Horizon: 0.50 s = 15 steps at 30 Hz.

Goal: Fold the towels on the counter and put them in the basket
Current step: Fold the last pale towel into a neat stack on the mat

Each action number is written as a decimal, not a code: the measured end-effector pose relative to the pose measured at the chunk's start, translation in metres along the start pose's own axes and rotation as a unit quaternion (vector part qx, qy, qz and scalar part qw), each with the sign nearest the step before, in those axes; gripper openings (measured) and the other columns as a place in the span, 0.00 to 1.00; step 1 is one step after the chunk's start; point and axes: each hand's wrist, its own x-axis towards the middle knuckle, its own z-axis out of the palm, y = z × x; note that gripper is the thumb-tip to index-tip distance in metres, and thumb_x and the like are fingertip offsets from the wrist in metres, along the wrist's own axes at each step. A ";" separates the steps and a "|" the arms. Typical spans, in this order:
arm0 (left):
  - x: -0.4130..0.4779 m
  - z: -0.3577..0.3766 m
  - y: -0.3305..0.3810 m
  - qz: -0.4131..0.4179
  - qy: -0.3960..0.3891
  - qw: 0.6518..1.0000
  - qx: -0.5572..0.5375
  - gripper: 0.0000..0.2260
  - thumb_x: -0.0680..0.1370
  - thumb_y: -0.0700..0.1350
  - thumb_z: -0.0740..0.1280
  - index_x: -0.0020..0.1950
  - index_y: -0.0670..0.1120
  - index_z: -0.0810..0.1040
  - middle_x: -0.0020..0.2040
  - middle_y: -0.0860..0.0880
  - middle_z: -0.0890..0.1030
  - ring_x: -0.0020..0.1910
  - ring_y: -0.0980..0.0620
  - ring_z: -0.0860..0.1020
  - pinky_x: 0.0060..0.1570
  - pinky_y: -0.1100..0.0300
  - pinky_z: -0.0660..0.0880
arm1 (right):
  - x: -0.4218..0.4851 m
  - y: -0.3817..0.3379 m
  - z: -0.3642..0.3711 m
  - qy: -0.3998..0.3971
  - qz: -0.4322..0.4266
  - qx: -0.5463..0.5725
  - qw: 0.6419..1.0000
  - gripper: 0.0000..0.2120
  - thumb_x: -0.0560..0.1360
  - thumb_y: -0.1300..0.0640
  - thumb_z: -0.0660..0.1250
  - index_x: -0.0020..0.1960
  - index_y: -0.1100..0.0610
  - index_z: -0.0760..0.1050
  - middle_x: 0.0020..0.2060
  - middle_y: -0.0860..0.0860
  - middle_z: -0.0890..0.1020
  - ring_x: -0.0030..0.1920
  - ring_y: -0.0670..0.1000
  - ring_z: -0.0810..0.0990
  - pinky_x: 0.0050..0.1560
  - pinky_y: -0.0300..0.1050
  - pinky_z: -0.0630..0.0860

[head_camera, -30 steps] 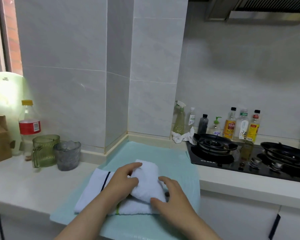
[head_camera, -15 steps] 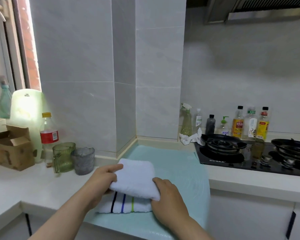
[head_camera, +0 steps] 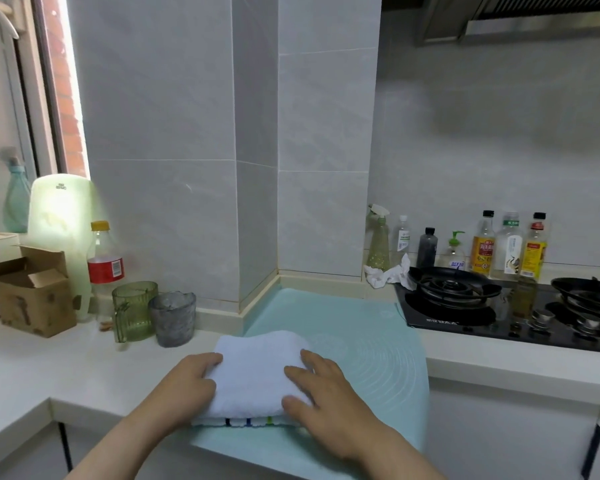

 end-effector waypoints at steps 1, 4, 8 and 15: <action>-0.001 -0.002 0.000 0.005 0.020 0.999 0.026 0.25 0.76 0.36 0.58 0.72 0.50 0.68 0.74 0.48 0.66 0.71 0.48 0.66 0.69 0.57 0.62 | 0.006 -0.003 -0.002 0.014 0.005 0.015 1.000 0.25 0.80 0.41 0.54 0.75 0.44 0.61 0.78 0.45 0.52 0.77 0.48 0.48 0.76 0.46 0.48; 0.002 -0.007 0.009 0.068 0.077 0.990 0.102 0.24 0.78 0.39 0.57 0.74 0.51 0.66 0.75 0.51 0.64 0.73 0.50 0.64 0.70 0.57 0.60 | 0.026 -0.006 -0.008 0.028 0.036 0.048 0.998 0.23 0.82 0.44 0.49 0.75 0.46 0.62 0.78 0.44 0.54 0.77 0.46 0.50 0.77 0.45 0.48; 0.010 0.003 0.029 0.166 -0.037 0.978 0.124 0.22 0.83 0.48 0.53 0.78 0.52 0.57 0.79 0.54 0.51 0.78 0.56 0.50 0.74 0.61 0.46 | 0.041 -0.009 -0.007 -0.050 0.025 -0.015 0.998 0.24 0.84 0.46 0.46 0.78 0.48 0.54 0.79 0.47 0.48 0.78 0.47 0.45 0.77 0.46 0.45; 0.024 0.025 0.008 0.109 -0.130 0.962 0.213 0.26 0.84 0.53 0.46 0.79 0.47 0.43 0.79 0.51 0.41 0.78 0.54 0.41 0.76 0.55 0.42 | 0.036 -0.005 0.001 -0.098 0.049 -0.043 0.993 0.26 0.83 0.45 0.44 0.80 0.50 0.46 0.79 0.47 0.42 0.78 0.48 0.41 0.77 0.47 0.44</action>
